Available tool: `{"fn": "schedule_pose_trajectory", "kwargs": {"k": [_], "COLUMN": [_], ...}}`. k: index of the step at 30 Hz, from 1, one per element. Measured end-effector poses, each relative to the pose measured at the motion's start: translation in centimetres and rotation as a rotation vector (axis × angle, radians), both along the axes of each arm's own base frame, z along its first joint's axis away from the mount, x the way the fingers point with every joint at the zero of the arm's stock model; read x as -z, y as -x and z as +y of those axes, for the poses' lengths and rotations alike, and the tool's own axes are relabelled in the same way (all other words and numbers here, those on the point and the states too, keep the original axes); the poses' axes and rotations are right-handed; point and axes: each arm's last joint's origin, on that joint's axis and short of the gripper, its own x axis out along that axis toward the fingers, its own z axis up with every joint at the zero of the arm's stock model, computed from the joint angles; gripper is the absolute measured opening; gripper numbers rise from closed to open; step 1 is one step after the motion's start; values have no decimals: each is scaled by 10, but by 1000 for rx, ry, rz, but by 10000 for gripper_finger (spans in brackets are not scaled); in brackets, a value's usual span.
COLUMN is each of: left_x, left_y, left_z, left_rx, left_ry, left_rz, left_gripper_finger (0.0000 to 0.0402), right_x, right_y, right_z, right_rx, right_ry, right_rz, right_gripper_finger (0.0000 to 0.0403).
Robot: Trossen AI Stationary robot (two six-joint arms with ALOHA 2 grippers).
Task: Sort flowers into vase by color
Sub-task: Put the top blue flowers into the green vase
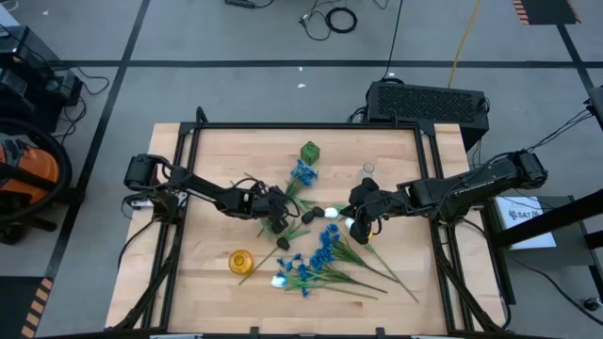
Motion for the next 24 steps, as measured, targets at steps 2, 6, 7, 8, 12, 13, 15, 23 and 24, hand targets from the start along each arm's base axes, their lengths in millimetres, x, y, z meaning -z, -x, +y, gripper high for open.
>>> {"fn": "schedule_pose_trajectory", "kwargs": {"k": [2,6,7,8,12,13,15,23,24], "left_x": [-1,-8,-10,-12,-24,-27,-35,-68,-72], "left_y": [0,-1,0,0,1,1,0,-1,-1], "left_z": [1,1,1,1,2,2,2,-2,-2], "left_rx": [-5,-8,-8,-4,-5,1,16,72,75], "left_ry": [-25,-35,-38,-44,-74,-83,-95,-210,-223], "left_rz": [-3,-38,-45,-49,-89,-100,-133,-283,-304], "left_gripper_finger": [80,30,22,17,21,24,27,28,28], "right_x": [-1,-2,-2,-2,-2,-2,-2,-2,-2], "right_y": [0,-1,-1,-1,-1,-1,-1,-1,-1], "right_z": [0,0,0,0,0,0,0,0,0], "right_rx": [0,0,0,0,1,1,2,2,3], "right_ry": [-2,-5,-4,-5,-5,-6,-7,-7,-7], "right_rz": [-8,-20,-20,-21,-20,-21,-21,-21,-22], "right_gripper_finger": [0,0,0,0,0,0,0,0,0]}}
